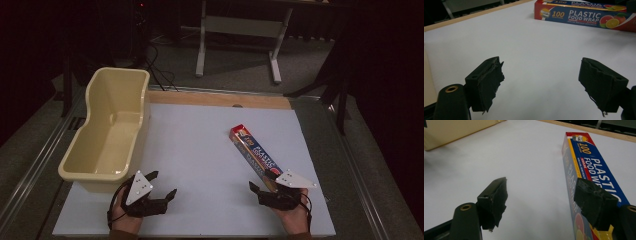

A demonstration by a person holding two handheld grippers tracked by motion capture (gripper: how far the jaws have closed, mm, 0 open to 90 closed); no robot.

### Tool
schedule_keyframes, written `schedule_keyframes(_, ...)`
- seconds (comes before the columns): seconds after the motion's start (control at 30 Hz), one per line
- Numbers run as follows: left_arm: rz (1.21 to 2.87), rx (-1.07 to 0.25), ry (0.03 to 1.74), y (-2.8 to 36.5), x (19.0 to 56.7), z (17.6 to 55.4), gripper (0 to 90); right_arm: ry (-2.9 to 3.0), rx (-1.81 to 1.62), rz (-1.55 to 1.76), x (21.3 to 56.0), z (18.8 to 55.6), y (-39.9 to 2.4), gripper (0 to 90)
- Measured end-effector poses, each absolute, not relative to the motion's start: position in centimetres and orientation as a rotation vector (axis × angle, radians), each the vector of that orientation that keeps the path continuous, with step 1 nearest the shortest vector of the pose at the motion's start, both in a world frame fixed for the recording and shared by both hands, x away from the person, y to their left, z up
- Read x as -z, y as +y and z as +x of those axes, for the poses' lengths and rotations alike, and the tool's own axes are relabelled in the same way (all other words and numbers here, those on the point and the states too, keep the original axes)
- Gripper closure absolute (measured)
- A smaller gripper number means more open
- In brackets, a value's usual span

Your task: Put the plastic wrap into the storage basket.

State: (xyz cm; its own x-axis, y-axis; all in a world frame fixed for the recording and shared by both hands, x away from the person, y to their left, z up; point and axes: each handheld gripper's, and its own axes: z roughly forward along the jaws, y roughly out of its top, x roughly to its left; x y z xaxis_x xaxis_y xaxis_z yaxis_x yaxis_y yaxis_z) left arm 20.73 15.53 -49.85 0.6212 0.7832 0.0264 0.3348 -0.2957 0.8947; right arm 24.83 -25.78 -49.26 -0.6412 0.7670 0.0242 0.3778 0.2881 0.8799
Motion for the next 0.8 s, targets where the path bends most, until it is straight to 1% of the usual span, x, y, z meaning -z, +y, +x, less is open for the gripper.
schedule_keyframes(0.47, 1.896, -0.599, 0.875, 15.8, 49.7, 20.5, 18.7, 2.155, -1.291, 1.028, 48.8, 24.9, -26.0, 26.1)
schedule_keyframes(0.8, 1.889, -0.605, 0.875, 16.2, 49.5, 20.2, 18.7, 2.193, -1.185, 1.031, 47.2, 26.3, -27.1, 23.1)
